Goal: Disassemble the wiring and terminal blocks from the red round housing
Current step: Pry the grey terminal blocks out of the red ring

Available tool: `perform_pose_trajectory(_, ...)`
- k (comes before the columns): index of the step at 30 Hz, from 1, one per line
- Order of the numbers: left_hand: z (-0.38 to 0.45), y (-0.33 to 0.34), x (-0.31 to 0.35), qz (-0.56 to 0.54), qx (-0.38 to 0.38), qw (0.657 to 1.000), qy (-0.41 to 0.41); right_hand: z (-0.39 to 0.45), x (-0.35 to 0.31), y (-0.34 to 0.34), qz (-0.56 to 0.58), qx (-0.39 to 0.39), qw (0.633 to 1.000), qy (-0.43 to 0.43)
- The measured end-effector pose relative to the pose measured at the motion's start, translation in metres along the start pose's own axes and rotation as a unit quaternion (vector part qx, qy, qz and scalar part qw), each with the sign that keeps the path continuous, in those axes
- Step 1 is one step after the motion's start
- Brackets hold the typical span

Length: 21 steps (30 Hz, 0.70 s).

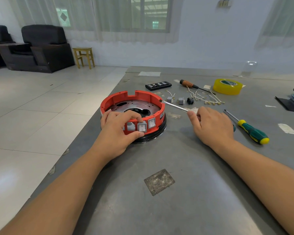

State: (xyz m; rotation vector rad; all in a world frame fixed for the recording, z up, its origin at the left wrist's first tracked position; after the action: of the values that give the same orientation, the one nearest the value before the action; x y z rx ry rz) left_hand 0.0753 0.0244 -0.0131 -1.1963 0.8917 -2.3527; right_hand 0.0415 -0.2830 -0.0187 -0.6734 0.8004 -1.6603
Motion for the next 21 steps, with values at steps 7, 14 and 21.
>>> perform_pose_trajectory(7, 0.001, 0.001, -0.005, 0.006, 0.016, 1.000, 0.020, -0.002, 0.017, 0.001, -0.078, -0.042, 0.995, 0.055)
perform_pose_trajectory(14, 0.002, 0.003, -0.006, 0.014, 0.015, 0.999, 0.031, -0.002, 0.017, 0.006, -0.080, -0.102, 0.989, 0.066)
perform_pose_trajectory(21, 0.002, 0.004, -0.006, 0.021, 0.015, 0.999, 0.033, -0.001, 0.018, 0.006, -0.093, -0.112, 0.988, 0.055)
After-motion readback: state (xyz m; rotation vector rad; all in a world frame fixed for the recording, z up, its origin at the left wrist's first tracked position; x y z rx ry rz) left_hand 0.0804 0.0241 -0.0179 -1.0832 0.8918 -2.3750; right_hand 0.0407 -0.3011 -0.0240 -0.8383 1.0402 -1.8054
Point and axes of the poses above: each hand's wrist, its own z-axis towards the middle knuckle, its own y-axis out of the palm, x = y × z, the point moved 4 cm from there along z, towards the middle knuckle, and after that the axes turned 1 degree about -x, right-handed, at the moved point
